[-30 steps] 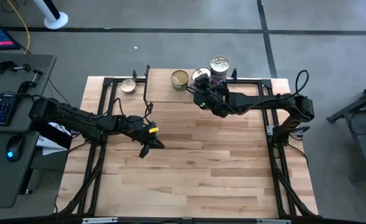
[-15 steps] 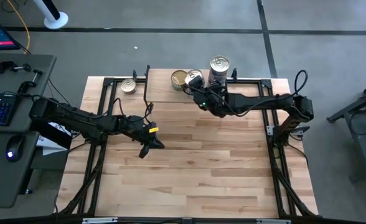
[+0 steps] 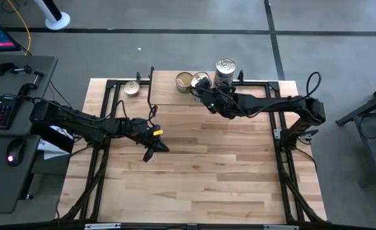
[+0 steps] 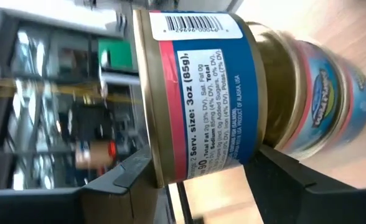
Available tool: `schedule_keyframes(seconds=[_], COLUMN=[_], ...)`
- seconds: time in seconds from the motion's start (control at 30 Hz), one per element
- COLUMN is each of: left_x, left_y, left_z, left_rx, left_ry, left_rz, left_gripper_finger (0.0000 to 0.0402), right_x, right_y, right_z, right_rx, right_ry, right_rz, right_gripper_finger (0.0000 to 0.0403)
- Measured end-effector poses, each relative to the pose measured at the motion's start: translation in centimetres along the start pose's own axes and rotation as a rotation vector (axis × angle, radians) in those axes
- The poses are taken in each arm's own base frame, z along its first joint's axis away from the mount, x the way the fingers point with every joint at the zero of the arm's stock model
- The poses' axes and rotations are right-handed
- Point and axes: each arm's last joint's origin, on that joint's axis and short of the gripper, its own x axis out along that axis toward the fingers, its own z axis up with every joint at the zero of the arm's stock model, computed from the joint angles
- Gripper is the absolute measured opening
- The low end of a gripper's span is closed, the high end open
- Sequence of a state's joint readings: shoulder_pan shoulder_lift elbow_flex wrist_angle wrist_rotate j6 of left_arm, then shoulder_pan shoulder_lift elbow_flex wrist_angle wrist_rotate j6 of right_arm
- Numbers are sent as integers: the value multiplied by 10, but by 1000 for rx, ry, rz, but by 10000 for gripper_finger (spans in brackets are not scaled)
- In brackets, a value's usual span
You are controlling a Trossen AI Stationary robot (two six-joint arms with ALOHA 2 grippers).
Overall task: Stack canned seafood by type on shelf
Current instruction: Stack the blue tuna can on top of the other stacked blue tuna cans on the shelf
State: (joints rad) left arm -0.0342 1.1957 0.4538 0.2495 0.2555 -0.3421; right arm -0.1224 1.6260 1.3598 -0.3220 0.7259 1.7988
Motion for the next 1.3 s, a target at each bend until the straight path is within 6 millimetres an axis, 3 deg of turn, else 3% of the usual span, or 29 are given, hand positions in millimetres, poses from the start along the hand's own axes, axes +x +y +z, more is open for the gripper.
schedule_keyframes(seconds=[0.27,0.77,1.03,1.3], left_x=[-2,-4,-4,-4], left_y=[7,13,13,13], left_z=[2,3,3,3], left_rx=[-11,-26,-26,-26], left_ry=[-8,-13,-13,-13], left_rz=[28,52,52,52], left_gripper_finger=[0,0,0,0], right_x=[-3,-4,-4,-4], right_y=[5,4,4,4], right_z=[4,9,9,9], right_rx=[-178,-178,-307,-315], right_ry=[170,113,115,118], right_rz=[-5,-23,-19,-18], right_gripper_finger=[202,202,202,202])
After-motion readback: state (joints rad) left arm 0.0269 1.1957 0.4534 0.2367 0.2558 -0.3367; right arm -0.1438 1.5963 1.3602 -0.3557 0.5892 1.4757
